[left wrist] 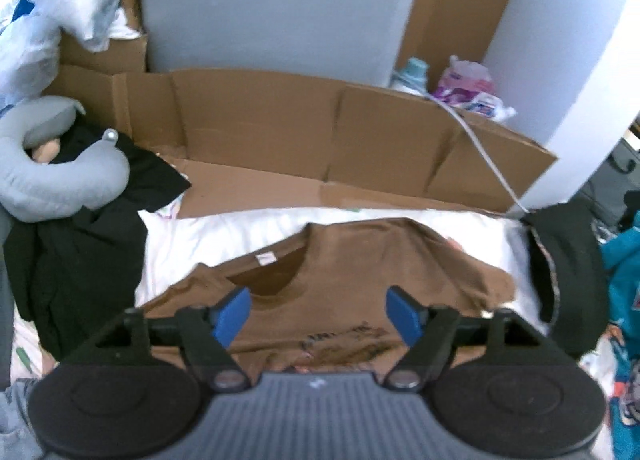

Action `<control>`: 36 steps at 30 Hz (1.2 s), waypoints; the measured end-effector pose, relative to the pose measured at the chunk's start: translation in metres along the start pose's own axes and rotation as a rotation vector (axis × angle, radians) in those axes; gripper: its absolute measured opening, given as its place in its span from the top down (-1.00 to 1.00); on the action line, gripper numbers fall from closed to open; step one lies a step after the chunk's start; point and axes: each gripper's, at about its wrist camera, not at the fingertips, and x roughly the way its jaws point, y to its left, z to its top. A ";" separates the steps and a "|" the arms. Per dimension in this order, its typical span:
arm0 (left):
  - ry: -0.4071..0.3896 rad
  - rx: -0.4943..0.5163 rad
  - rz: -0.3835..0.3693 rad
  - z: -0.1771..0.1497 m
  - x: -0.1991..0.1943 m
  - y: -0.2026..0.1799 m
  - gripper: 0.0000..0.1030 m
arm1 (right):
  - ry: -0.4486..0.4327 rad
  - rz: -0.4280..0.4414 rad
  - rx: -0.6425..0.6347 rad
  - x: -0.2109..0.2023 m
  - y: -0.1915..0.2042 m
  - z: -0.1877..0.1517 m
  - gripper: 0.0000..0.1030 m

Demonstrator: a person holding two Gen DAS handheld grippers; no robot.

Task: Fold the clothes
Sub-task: 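Raise both open grippers away from the flattened sweatshirt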

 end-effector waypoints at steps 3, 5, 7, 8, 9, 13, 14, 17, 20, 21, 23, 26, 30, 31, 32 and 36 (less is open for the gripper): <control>0.004 0.000 -0.008 0.005 -0.021 -0.016 -0.62 | -0.016 -0.002 -0.003 -0.027 -0.001 -0.002 -0.32; -0.011 0.005 -0.011 0.008 -0.035 -0.027 -0.78 | -0.031 0.000 0.004 -0.043 -0.004 -0.004 -0.42; -0.027 0.013 -0.010 0.012 -0.047 -0.038 -0.83 | -0.048 0.009 0.018 -0.054 -0.009 -0.008 -0.51; -0.026 0.013 0.000 0.013 -0.052 -0.042 -0.83 | -0.050 0.017 0.025 -0.058 -0.011 -0.011 -0.55; -0.020 0.009 0.014 0.014 -0.056 -0.046 -0.83 | -0.047 0.028 0.032 -0.061 -0.014 -0.015 -0.59; -0.002 -0.001 0.053 0.017 -0.075 -0.057 -0.83 | -0.039 0.080 0.068 -0.072 -0.022 -0.026 -0.65; 0.002 0.002 0.065 0.019 -0.079 -0.060 -0.83 | -0.042 0.098 0.075 -0.076 -0.023 -0.028 -0.68; 0.004 0.008 0.096 0.027 -0.091 -0.069 -0.85 | -0.082 0.129 0.095 -0.089 -0.026 -0.035 -0.71; -0.028 0.028 0.105 0.036 -0.093 -0.080 -0.87 | -0.134 0.156 0.119 -0.101 -0.031 -0.042 -0.72; -0.046 0.039 0.114 0.039 -0.093 -0.084 -0.87 | -0.147 0.153 0.124 -0.100 -0.032 -0.044 -0.72; -0.082 0.071 0.135 0.043 -0.088 -0.095 -0.87 | -0.160 0.116 0.141 -0.094 -0.036 -0.048 -0.72; -0.101 0.109 0.109 0.050 -0.066 -0.108 -0.87 | -0.183 0.008 0.184 -0.081 -0.041 -0.055 -0.72; -0.078 0.120 0.052 0.061 -0.025 -0.123 -0.80 | -0.172 -0.039 0.215 -0.050 -0.049 -0.062 -0.72; -0.072 0.113 0.030 0.064 -0.014 -0.126 -0.75 | -0.171 -0.037 0.226 -0.042 -0.051 -0.063 -0.72; -0.073 0.107 0.001 0.067 -0.005 -0.130 -0.75 | -0.168 -0.029 0.233 -0.033 -0.053 -0.065 -0.72; -0.052 0.125 -0.051 0.077 0.031 -0.147 -0.74 | -0.142 -0.053 0.251 0.001 -0.058 -0.075 -0.72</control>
